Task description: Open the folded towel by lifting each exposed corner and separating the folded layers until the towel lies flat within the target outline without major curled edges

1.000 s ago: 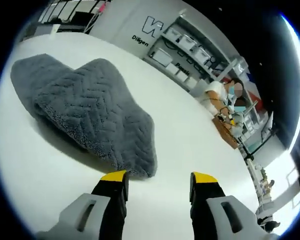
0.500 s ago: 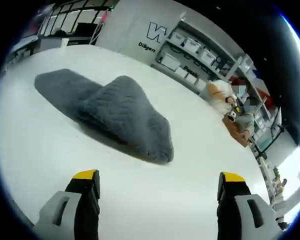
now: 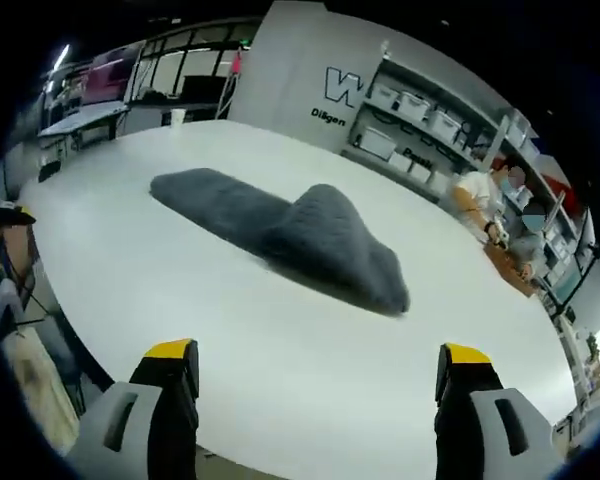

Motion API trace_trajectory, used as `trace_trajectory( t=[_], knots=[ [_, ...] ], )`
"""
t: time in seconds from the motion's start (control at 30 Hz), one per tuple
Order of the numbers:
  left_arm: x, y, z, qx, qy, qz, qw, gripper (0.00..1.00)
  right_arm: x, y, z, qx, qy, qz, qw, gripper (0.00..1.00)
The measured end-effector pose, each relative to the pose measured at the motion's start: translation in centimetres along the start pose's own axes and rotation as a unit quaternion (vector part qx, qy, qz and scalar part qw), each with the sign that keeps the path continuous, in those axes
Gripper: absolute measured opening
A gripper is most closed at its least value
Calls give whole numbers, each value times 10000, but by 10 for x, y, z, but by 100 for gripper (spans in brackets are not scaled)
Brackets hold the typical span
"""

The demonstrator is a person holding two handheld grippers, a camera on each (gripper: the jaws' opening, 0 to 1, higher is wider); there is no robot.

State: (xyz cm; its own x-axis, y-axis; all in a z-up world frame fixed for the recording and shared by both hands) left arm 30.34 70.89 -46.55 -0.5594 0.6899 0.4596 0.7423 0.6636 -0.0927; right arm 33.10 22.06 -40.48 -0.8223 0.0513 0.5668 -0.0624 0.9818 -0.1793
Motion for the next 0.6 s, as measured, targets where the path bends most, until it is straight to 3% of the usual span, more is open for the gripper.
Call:
trace_trajectory(
  t=[0.07, 0.2, 0.43, 0.6],
  knots=[
    [-1, 0, 0, 11, 3, -9, 10000, 98, 8, 7, 2, -274, -242, -261, 9990, 99],
    [-4, -3, 0, -5, 45, 7, 10000, 98, 22, 19, 13, -423, -378, -543, 9969, 99],
    [-10, -8, 1, -49, 185, 49, 9998, 98, 43, 54, 43, -406, -554, -921, 9934, 99],
    [-12, -9, 0, -96, 218, 49, 9997, 98, 56, 65, 56, -328, -617, -1058, 9919, 99]
  ],
)
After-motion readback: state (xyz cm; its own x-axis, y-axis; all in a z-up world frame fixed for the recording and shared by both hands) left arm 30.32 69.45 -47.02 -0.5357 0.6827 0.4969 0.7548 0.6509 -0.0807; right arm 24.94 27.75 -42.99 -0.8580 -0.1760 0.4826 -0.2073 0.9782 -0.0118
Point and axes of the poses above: the point that each gripper's makers call its tool centre point, and the gripper's own axes: x roughly backward along the fingers, y roughly to its left, z roughly out of its underside, the point moved 9 cm from there along x, roughly backward along the fingers, and after that the axes turned 9 degrees about -x, right-handed, at the moved point
